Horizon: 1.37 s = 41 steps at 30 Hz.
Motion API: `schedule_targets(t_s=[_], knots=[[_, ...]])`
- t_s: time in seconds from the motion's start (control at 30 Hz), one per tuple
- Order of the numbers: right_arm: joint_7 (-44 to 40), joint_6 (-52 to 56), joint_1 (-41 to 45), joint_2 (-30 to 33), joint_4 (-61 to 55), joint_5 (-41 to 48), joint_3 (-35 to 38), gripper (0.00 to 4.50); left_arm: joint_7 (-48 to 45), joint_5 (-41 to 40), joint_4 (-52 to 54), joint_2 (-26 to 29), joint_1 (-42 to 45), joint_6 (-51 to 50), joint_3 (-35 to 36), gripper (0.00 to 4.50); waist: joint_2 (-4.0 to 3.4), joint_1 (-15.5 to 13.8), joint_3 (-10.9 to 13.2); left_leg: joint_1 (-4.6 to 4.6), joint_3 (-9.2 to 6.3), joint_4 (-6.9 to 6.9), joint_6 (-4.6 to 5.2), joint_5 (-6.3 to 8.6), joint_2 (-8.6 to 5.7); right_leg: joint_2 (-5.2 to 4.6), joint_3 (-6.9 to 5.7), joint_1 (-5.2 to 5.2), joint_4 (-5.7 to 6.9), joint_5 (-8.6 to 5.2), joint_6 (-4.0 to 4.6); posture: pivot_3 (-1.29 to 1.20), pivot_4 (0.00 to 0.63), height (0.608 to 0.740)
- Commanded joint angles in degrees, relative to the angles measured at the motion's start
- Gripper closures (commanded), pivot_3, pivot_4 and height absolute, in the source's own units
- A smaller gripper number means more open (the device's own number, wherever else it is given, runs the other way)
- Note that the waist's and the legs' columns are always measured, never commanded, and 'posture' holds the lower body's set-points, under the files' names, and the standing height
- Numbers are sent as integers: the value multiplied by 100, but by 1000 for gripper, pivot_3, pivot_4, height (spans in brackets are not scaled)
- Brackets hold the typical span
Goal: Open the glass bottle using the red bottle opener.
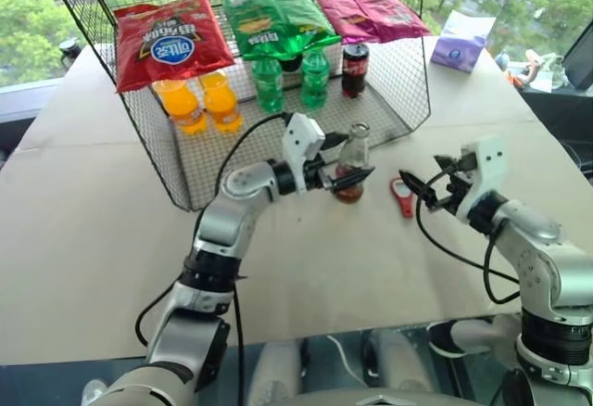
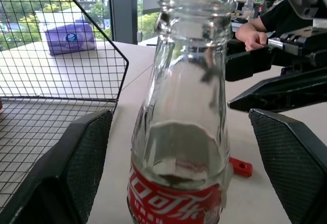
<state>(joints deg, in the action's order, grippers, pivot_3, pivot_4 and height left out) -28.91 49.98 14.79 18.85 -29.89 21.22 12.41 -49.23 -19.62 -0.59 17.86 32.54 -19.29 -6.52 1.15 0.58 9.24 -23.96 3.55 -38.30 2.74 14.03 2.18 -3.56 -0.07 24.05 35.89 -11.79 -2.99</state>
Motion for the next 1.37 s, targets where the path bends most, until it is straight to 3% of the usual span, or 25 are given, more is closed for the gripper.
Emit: schedule_targets(t_s=[0.03,0.33,0.53,0.67,0.87,1.1,1.37], knots=[[-307,-276,-272,371,-461,353,313,0,-66,-354,676,305,-232,-207,381,79,-1,1,1,0,0,0,0,0,0,0,0,0,0,0,0,0,150,740],[-828,-1286,-1556,1132,-691,369,593,0,-121,-1146,2059,1121,-1946,-633,1313,79,-2,5,3,2,3,8,-1,1,11,-7,1,3,-3,-5,4,0,150,740],[-1393,-2046,-2220,1670,-236,406,1153,0,-121,-1095,2762,1545,-3538,-384,1841,79,-4,3,4,5,7,2,-2,2,14,-22,2,4,-3,-5,3,0,150,740],[-1615,-2483,-2358,1840,129,435,1416,0,327,-1015,2876,1404,-4036,-309,2074,79,-4,-30,4,6,5,1,-5,3,12,-35,-2,9,-3,-15,-14,0,150,740],[-1928,-3318,-2524,1671,653,545,1472,0,1212,-724,2776,342,-4394,633,2137,79,-2,-47,4,3,10,2,-1,3,4,-45,-4,7,-4,-4,3,0,150,740],[-2442,-4252,-3050,1556,1106,659,1699,0,1112,-825,2678,327,-4937,1024,2354,79,-7,-59,5,1,11,9,-1,3,6,-37,-5,11,-5,-8,2,0,150,740],[-2487,-4808,-3191,1500,1334,734,1713,0,862,-957,2369,404,-5299,1270,2544,79,-8,-38,5,7,16,3,-27,19,10,-46,-5,18,-3,-19,-18,0,150,740]])
